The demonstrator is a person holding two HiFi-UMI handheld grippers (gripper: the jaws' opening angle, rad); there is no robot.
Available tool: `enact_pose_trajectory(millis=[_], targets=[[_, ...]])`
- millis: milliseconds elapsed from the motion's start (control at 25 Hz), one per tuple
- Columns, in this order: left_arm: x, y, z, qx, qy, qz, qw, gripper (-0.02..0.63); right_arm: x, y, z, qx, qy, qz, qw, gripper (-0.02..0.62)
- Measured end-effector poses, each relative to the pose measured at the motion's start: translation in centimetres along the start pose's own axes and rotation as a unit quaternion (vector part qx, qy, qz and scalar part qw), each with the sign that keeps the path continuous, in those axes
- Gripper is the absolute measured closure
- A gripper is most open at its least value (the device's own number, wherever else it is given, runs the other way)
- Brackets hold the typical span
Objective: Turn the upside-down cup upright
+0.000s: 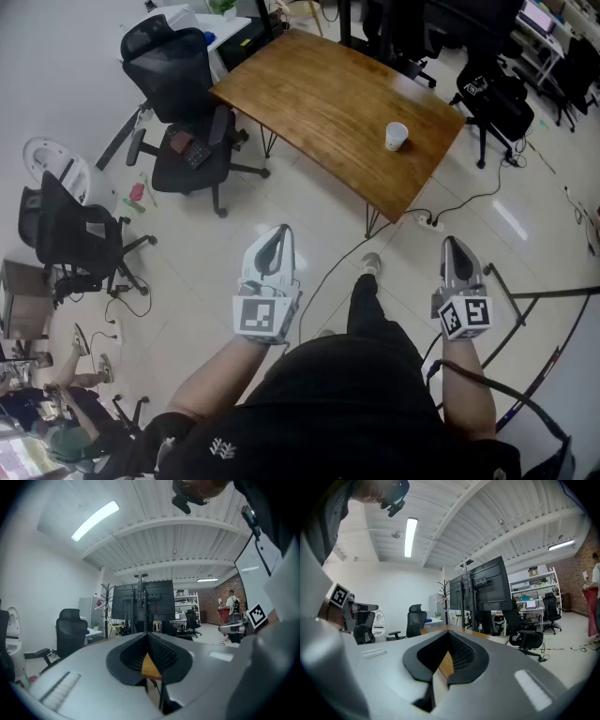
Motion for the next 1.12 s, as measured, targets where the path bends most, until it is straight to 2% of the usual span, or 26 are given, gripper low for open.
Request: enact_pose_trajectory(millis=[160,280,560,760,880,1000,1040,1080,1120], targets=[[6.2,-0.2,1.1,-0.005,-0.041,0.031,0.9987,0.606,6.1,4.2,0.4,0.011,-0.029,0.031,0.999,0.594],[11.6,0.2,1.8,-0.01,-0.049,0.042,0.9979,0.606,11.1,7.7,0.9,0.019,-0.037,0.036,0.998,0.594],[22.7,0.0,1.4,0.016,-0.034,-0.004,0.9993,0.606,22.3,13.7,2.6,0.009,-0.093,-0.009,0.996,0.594],[26.2,-2.5,3.9,0.016,-0.084,-0.039,0.9956,0.606,25.0,12.4,6.2,0.035,-0.154,-0.02,0.987,0.592],[28.8,-2.8,4.4,0.015,-0.07,-0.004,0.9975,0.606,26.1,12.0,8.1,0.079,-0.192,-0.031,0.978,0.592],[31.6,-2.1,4.8,0.019,-0.057,0.04,0.9974,0.606,27.5,11.6,9.4,0.092,-0.217,-0.043,0.971,0.591],[32.6,-1.9,4.9,0.019,-0.056,0.052,0.9969,0.606,28.0,11.6,9.7,0.095,-0.217,-0.039,0.971,0.574],[33.5,-1.6,4.8,0.016,-0.055,0.062,0.9964,0.606,28.5,11.8,9.8,0.1,-0.217,-0.036,0.97,0.506],[34.2,-1.4,4.5,0.012,-0.056,0.069,0.996,0.606,28.8,11.9,9.9,0.101,-0.215,-0.031,0.971,0.471]])
Point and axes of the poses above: the fingertips, and each gripper's own axes: x forward along the fingers, y to its right, z out of its underside, the point moved 9 cm from there along -x, backward along the fingers, and after that the axes turned 9 degrees about y, right-handed, at the moved point
